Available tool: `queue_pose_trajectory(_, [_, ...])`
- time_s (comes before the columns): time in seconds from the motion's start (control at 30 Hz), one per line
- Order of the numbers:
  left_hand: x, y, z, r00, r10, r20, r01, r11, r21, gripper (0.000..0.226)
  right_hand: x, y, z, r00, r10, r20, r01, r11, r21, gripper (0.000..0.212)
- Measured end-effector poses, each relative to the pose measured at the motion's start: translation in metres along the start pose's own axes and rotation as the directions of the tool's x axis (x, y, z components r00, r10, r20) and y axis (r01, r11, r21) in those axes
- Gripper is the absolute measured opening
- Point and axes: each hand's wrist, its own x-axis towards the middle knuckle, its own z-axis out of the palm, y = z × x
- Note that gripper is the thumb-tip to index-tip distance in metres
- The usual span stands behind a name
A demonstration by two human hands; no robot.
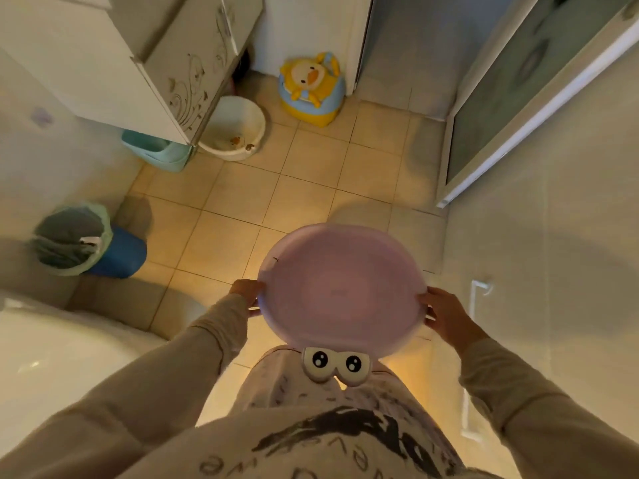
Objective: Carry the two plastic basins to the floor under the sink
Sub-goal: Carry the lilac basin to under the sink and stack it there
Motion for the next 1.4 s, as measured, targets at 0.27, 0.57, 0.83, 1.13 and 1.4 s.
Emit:
queue_pose_trajectory(0.27, [0.027, 0.126, 0.017, 0.998, 0.063, 0.0, -0.063, 0.996, 0.068, 0.041, 0.054, -0.093, 0.023, 0.997, -0.055, -0.052, 0.057, 0.998, 0.04, 0.038])
queue_pose_trajectory(0.57, [0.078, 0.232, 0.053, 0.998, 0.021, -0.063, -0.026, 0.997, -0.078, 0.013, 0.156, -0.22, 0.04, 0.993, -0.073, 0.091, 0.083, 0.99, -0.114, 0.039])
queue_pose_trajectory(0.83, [0.108, 0.311, 0.096, 0.991, -0.057, -0.12, 0.02, 0.957, -0.29, 0.01, 0.254, -0.362, 0.06, 0.978, -0.044, 0.206, 0.107, 0.947, -0.303, 0.042])
queue_pose_trajectory(1.13, [0.144, 0.386, 0.132, 0.981, -0.114, -0.158, 0.035, 0.901, -0.432, 0.009, 0.339, -0.477, 0.109, 0.977, -0.064, 0.205, 0.149, 0.889, -0.433, 0.046])
queue_pose_trajectory(1.4, [0.194, 0.453, 0.113, 0.979, -0.142, -0.144, 0.051, 0.863, -0.502, 0.016, 0.39, -0.546, 0.176, 0.967, -0.089, 0.241, 0.203, 0.839, -0.505, 0.046])
